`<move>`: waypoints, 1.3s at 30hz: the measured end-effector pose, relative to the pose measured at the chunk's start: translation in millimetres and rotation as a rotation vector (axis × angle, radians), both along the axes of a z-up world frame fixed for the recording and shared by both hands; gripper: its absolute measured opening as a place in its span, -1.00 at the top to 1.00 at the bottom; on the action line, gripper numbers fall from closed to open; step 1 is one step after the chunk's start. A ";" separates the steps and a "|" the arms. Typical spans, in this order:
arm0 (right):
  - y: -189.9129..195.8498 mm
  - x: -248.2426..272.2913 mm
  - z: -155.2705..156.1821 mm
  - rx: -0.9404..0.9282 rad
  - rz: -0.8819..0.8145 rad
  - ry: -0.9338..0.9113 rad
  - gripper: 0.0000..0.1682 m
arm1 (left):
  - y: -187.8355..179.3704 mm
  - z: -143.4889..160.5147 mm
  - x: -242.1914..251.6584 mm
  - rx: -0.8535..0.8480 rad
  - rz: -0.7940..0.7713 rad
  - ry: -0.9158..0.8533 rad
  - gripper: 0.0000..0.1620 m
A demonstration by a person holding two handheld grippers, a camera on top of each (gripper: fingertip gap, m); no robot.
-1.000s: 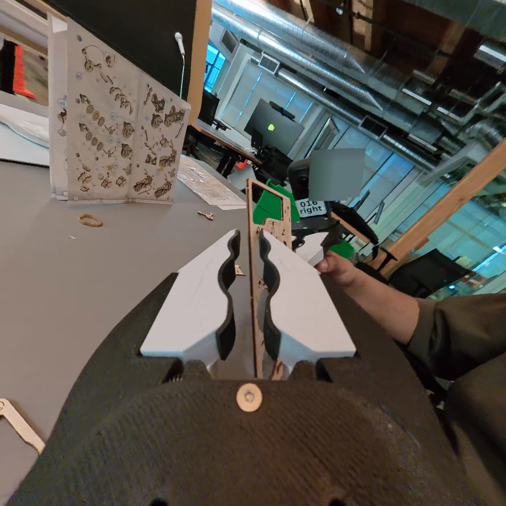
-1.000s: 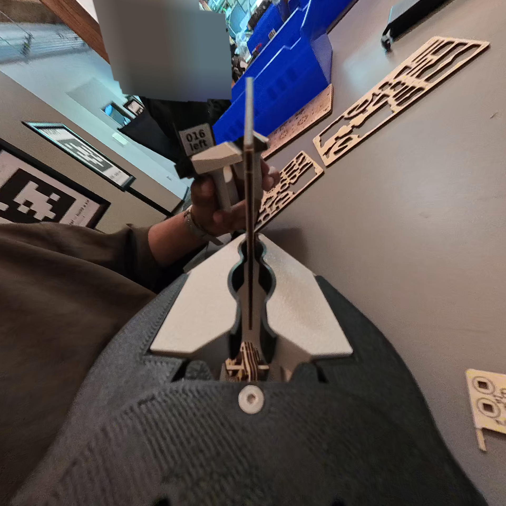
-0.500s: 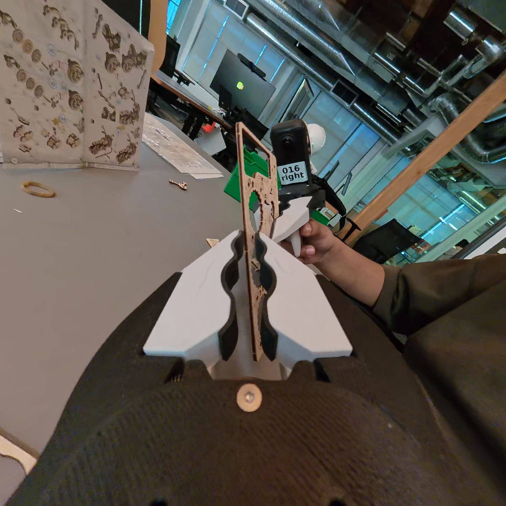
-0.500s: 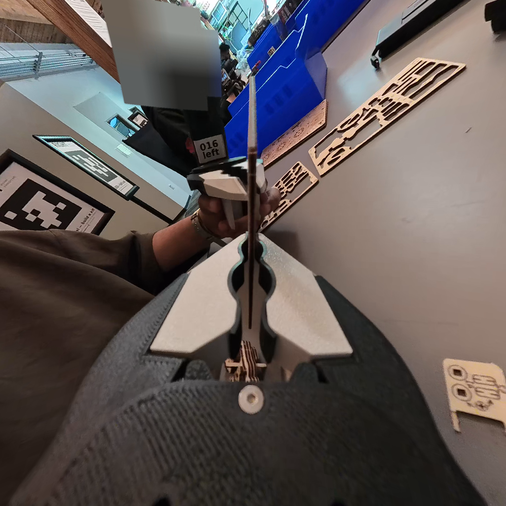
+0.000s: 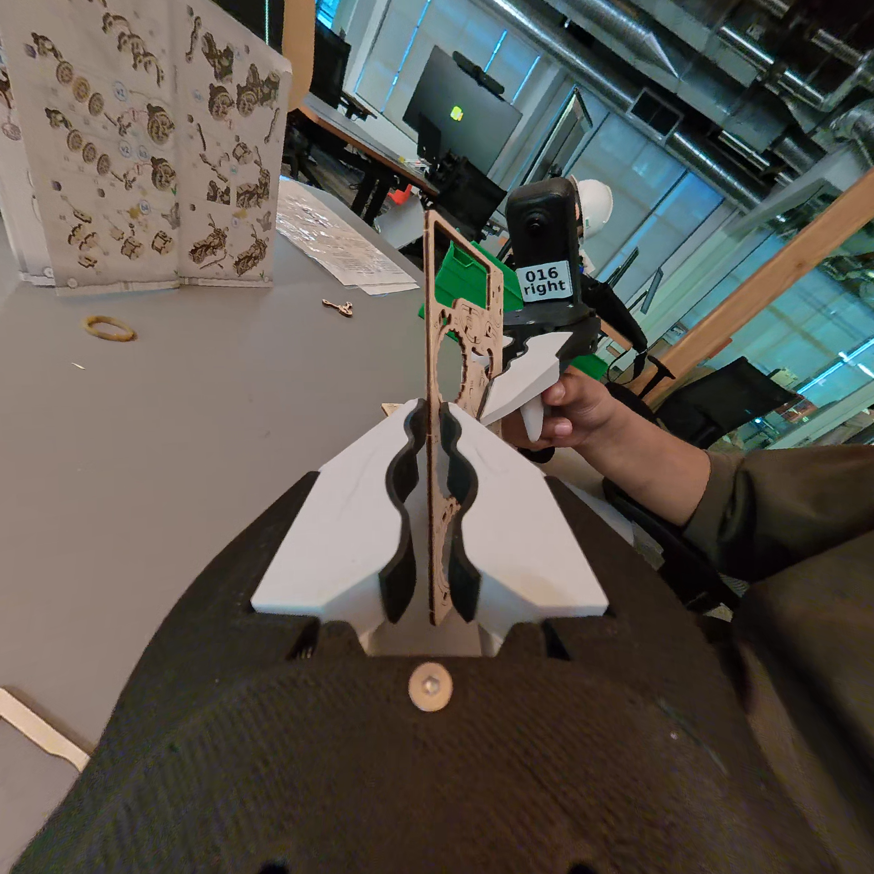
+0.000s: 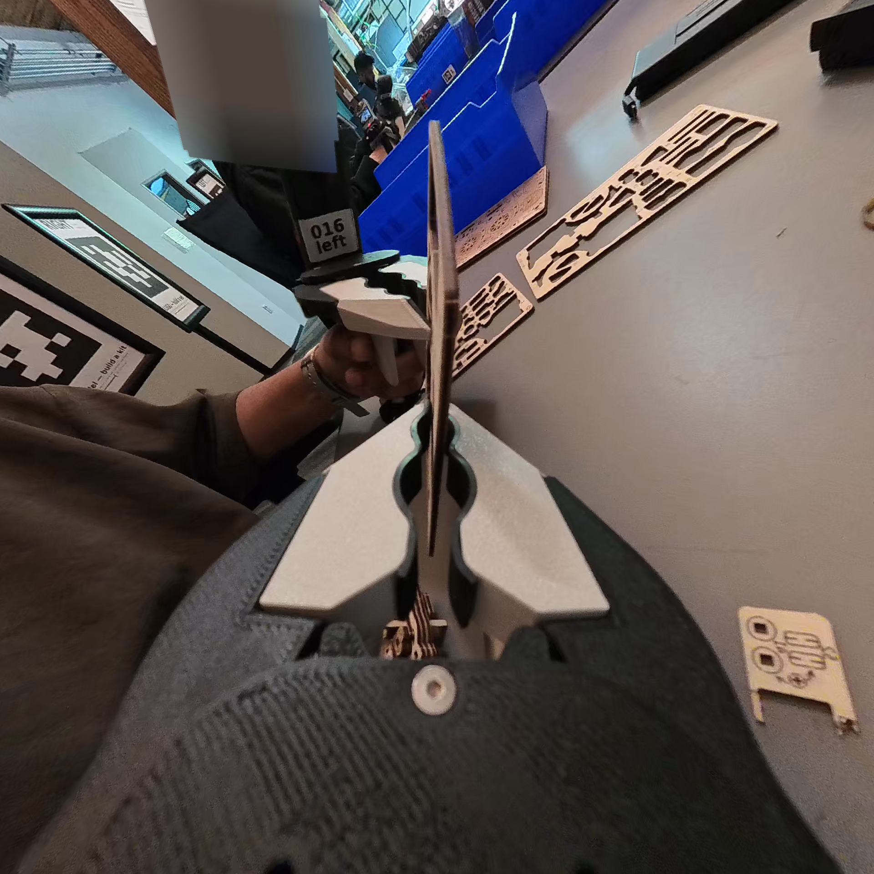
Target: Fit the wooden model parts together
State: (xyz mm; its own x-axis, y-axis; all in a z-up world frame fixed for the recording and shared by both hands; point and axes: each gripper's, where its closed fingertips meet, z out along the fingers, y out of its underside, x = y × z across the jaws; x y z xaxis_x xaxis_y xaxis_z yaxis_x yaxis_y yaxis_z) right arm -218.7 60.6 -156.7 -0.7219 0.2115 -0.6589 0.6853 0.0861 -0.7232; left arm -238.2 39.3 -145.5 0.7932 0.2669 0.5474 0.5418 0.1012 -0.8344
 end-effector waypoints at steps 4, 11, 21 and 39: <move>0.6 -1.3 3.2 -0.037 -0.004 -0.020 0.99 | 0.4 3.3 1.0 0.040 -0.015 -0.012 0.97; 3.8 -5.1 7.2 -0.064 -0.024 -0.027 0.99 | -2.4 5.3 2.4 0.109 -0.031 -0.043 0.88; 0.9 -1.3 5.8 -0.068 0.000 -0.042 0.98 | -2.5 4.9 3.0 0.139 -0.044 -0.072 0.98; -6.2 2.5 1.5 0.153 -0.028 0.262 0.95 | -6.7 -6.0 -9.6 0.189 0.040 -0.321 0.96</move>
